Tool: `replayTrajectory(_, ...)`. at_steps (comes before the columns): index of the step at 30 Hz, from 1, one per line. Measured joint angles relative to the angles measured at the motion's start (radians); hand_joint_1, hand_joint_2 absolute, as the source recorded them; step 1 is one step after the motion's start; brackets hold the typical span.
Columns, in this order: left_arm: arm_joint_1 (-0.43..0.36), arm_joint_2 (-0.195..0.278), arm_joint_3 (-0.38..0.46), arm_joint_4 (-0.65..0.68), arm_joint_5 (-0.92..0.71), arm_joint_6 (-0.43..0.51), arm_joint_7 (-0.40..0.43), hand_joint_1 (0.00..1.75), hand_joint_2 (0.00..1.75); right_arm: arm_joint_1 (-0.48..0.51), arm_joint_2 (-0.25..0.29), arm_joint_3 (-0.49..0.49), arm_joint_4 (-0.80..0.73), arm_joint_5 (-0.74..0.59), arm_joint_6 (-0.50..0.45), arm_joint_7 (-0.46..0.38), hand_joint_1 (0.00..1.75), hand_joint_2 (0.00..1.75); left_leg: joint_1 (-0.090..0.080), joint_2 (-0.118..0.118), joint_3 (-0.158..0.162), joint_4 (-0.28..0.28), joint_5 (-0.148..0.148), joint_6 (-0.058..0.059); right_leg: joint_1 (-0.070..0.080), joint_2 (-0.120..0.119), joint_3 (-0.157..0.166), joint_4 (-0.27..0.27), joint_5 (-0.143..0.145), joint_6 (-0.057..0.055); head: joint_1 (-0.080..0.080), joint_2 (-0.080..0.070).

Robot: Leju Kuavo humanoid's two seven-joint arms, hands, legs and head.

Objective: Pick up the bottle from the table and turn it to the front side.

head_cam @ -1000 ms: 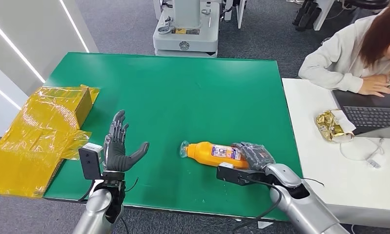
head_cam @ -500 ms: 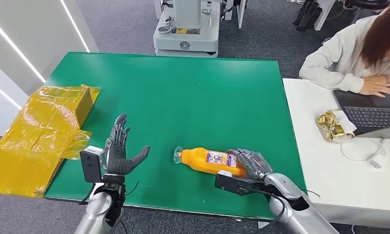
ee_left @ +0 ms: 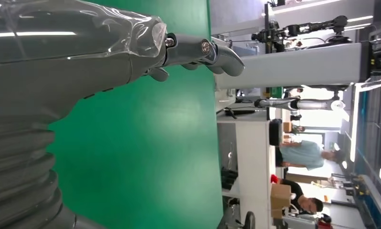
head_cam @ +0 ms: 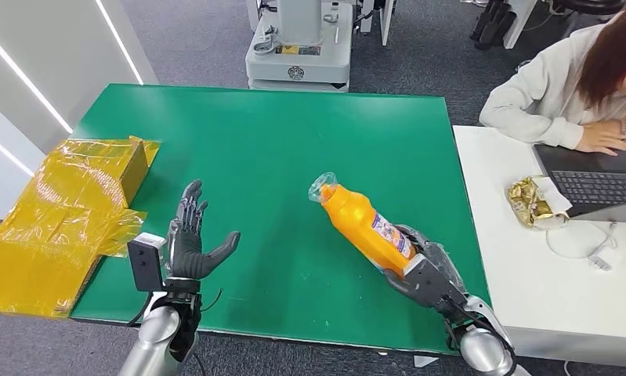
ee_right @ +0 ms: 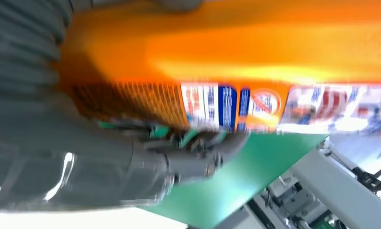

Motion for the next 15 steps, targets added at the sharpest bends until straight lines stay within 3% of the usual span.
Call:
replayTrajectory(4,-0.014,0.003,0.000,0.002,0.008,0.013,-0.012,0.00,1.75,0.087,0.011,-0.058,-0.082,-0.057,-0.096,-0.032,1.75,1.75,0.000,-0.002,-0.001,0.000,0.000,0.000,0.000,-0.001,0.000,0.000,0.000,0.000,0.000,0.000)
replayTrajectory(10,-0.025,0.005,0.000,0.002,0.023,0.008,-0.012,0.00,1.75,0.156,0.019,-0.099,-0.147,-0.071,-0.114,-0.029,1.75,1.75,0.000,-0.001,-0.001,0.000,0.000,0.000,0.000,0.000,0.000,0.000,0.000,0.000,0.000,0.000)
replayTrajectory(15,-0.036,0.006,0.002,0.002,0.096,-0.064,0.014,0.00,1.75,0.185,0.030,-0.128,-0.173,-0.093,-0.147,-0.020,1.75,1.75,0.000,-0.001,-0.001,0.000,0.000,0.000,0.000,-0.001,0.000,0.000,0.000,0.000,0.000,0.000)
